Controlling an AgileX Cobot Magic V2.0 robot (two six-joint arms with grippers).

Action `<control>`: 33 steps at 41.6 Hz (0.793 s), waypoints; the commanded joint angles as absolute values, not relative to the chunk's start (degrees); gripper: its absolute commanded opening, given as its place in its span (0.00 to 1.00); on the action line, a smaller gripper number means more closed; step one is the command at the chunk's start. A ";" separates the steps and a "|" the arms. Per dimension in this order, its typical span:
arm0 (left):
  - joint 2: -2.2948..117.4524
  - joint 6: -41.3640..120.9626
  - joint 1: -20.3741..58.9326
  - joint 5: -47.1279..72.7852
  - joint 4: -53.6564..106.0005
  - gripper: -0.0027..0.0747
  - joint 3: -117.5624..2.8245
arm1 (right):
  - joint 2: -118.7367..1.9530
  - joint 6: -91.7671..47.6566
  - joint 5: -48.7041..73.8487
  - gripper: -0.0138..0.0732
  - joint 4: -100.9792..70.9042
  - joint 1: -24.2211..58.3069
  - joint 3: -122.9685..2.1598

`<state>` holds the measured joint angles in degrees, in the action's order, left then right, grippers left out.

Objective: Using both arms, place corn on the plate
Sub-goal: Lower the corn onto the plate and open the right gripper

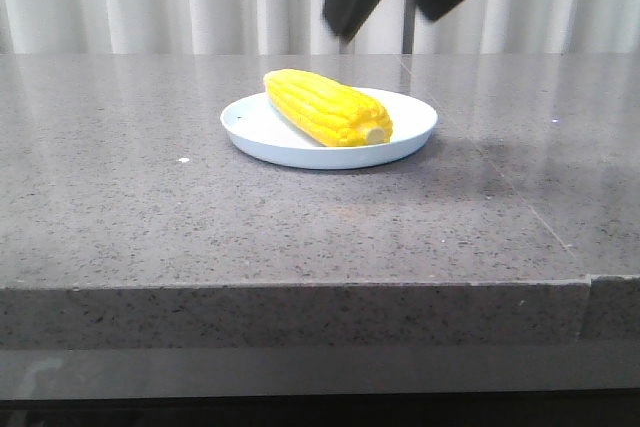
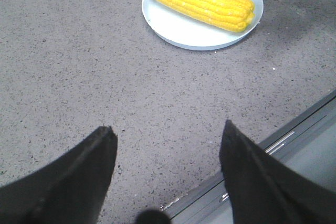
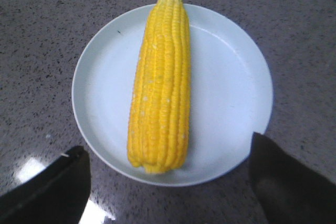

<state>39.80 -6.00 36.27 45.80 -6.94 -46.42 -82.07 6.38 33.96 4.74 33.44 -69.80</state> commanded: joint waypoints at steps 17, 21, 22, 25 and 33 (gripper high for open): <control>39.80 -6.63 36.64 41.45 -7.16 0.58 -48.05 | -56.65 4.31 54.16 0.89 4.27 33.35 -71.89; 39.80 -6.63 36.64 41.45 -7.16 0.58 -48.05 | -52.69 4.31 56.38 0.89 3.49 33.35 -71.52; 39.80 -6.63 36.64 41.45 -7.16 0.58 -48.05 | -51.96 4.31 56.70 0.89 3.49 33.35 -71.31; 39.80 -6.63 36.64 41.45 -7.16 0.58 -48.05 | -49.38 4.36 57.41 0.89 3.42 33.35 -70.17; 39.80 -6.63 36.64 41.45 -7.16 0.58 -48.05 | -42.89 4.36 58.09 0.89 3.42 33.35 -65.50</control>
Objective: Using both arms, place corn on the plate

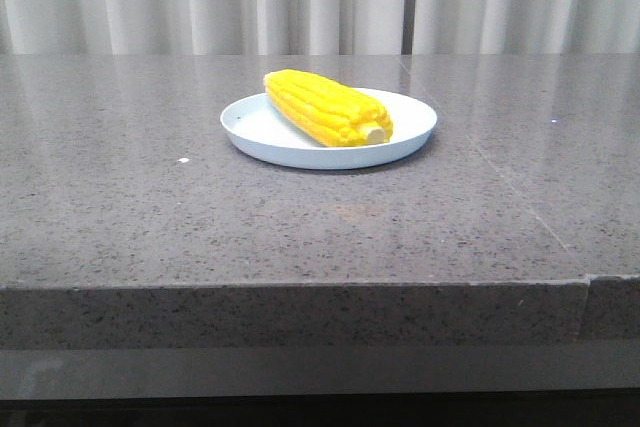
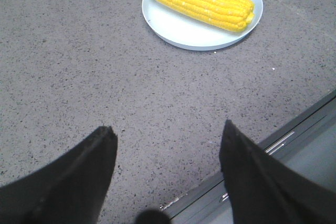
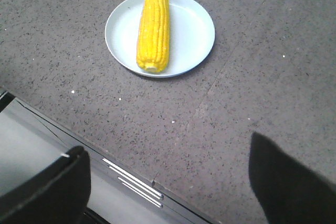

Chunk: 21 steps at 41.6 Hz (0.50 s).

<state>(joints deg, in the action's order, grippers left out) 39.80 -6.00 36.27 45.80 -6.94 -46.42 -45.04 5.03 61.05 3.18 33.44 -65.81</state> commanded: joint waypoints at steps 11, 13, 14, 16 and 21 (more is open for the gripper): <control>39.80 -6.63 36.64 41.45 -7.16 0.47 -48.05 | -39.65 4.36 59.94 0.77 3.48 33.35 -62.88; 39.80 -6.63 36.64 41.45 -7.16 0.40 -48.05 | -39.71 4.36 60.59 0.69 3.48 33.35 -62.88; 39.80 -6.63 36.64 41.45 -7.16 0.37 -48.05 | -39.71 4.36 60.68 0.63 3.48 33.35 -62.88; 39.80 -6.63 36.64 41.45 -7.16 0.29 -48.05 | -39.71 4.36 60.68 0.52 3.48 33.35 -62.88; 39.80 -6.63 36.64 41.45 -7.16 0.14 -48.05 | -39.71 4.36 60.56 0.26 3.48 33.35 -62.88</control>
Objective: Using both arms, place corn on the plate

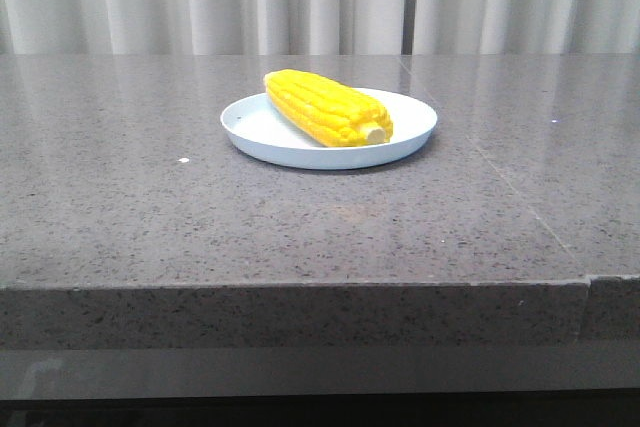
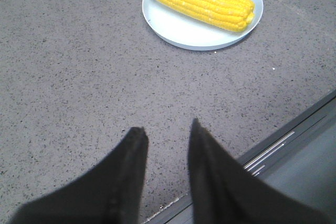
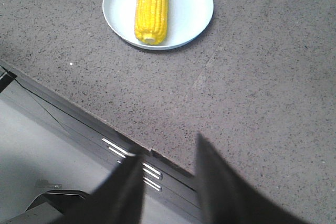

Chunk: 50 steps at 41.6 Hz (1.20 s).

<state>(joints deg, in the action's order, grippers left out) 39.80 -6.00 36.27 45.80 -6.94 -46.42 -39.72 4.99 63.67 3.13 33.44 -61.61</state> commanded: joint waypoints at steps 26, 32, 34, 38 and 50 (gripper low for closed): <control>39.80 -6.63 36.64 38.16 -7.16 0.01 -48.05 | -39.71 4.36 58.98 0.08 3.92 33.35 -62.88; 39.80 -6.63 36.64 38.16 -7.16 0.01 -48.05 | -39.71 4.36 59.03 0.08 3.92 33.35 -62.88; 39.80 -6.63 36.64 37.75 -7.23 0.01 -47.90 | -39.71 4.36 59.03 0.08 3.92 33.35 -62.88; 38.01 -6.63 36.02 36.16 -7.66 0.01 -46.44 | -39.71 4.36 59.03 0.08 3.92 33.35 -62.88; 25.44 -6.63 22.07 22.28 -6.65 0.01 -32.54 | -39.71 4.36 59.16 0.08 3.92 33.35 -62.88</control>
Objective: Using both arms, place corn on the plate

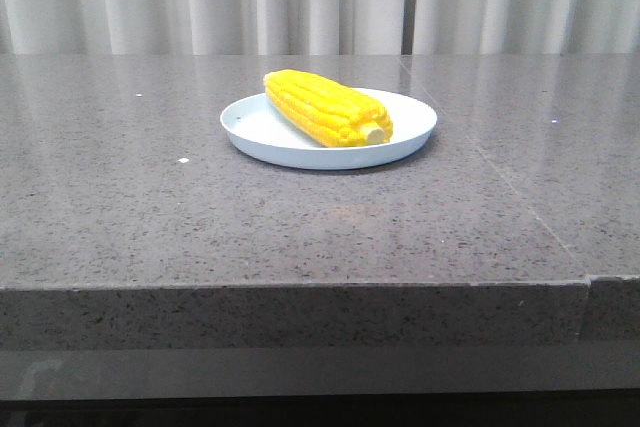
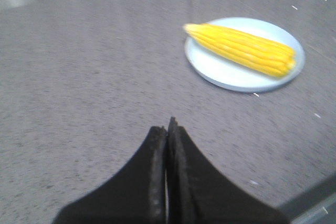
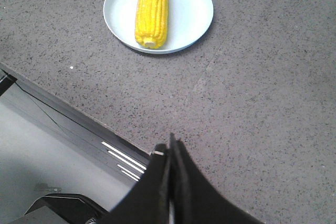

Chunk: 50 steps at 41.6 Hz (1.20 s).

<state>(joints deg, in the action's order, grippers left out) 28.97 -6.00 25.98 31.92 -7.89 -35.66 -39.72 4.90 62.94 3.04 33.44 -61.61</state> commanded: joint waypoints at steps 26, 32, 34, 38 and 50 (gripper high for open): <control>-1.54 -6.63 2.29 -3.96 1.54 0.01 0.55 | -39.71 4.36 59.16 0.08 3.92 33.35 -62.88; -1.42 -6.63 2.29 -4.93 -2.50 0.01 0.50 | -39.71 4.36 59.52 0.08 3.92 33.35 -62.88; -1.42 -6.63 2.29 -4.80 -2.50 0.01 0.50 | -39.71 4.36 59.52 0.08 3.92 33.35 -62.88; -1.33 -6.63 2.40 -4.68 -1.95 0.01 0.50 | -39.71 4.36 59.52 0.08 3.92 33.35 -62.88; -1.33 -5.48 2.40 -5.40 -3.77 0.01 0.50 | -39.71 4.36 59.52 0.08 3.92 33.35 -62.88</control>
